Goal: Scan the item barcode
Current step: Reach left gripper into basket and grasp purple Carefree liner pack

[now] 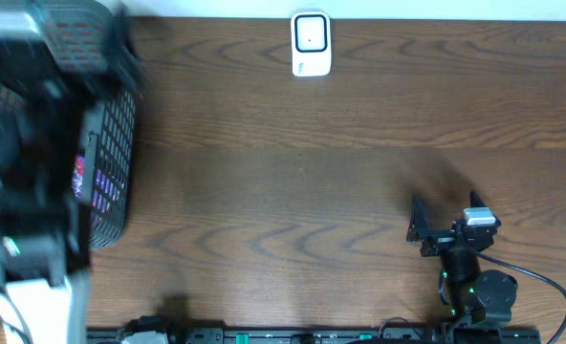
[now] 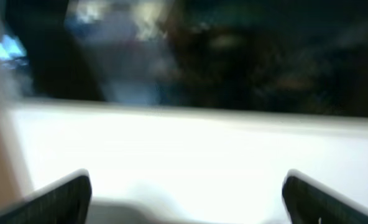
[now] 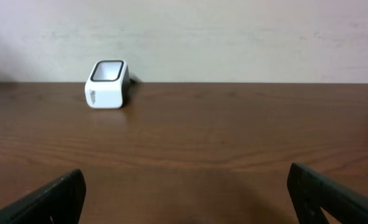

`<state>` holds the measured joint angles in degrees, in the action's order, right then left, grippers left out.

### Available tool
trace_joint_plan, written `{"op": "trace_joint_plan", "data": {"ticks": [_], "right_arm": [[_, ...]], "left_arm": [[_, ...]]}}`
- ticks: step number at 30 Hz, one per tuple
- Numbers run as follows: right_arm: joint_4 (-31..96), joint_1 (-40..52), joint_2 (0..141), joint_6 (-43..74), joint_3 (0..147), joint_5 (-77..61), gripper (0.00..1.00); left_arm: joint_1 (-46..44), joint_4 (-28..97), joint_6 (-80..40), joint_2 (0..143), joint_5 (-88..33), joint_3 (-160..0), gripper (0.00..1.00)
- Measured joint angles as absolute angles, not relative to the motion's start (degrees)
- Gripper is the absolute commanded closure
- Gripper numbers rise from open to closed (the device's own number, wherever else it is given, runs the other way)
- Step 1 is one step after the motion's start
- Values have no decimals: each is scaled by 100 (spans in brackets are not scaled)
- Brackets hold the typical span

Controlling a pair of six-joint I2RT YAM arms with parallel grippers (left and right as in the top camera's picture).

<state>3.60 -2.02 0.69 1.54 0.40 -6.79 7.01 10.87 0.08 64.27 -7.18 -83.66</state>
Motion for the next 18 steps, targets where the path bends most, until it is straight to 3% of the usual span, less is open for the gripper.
{"op": "trace_joint_plan", "data": {"ticks": [4,11,18], "right_arm": [[362,-202,69,154,40,-679,1],[362,-202,69,154,40,-681,1],[362,-202,69,154,40,-681,1]], "left_arm": [[1568,2510,145,7459,-56,-9448,2],[2521,4324,200,8283,355,-9633,2],[2939,4974,67,8866,478,-9638,2]]}}
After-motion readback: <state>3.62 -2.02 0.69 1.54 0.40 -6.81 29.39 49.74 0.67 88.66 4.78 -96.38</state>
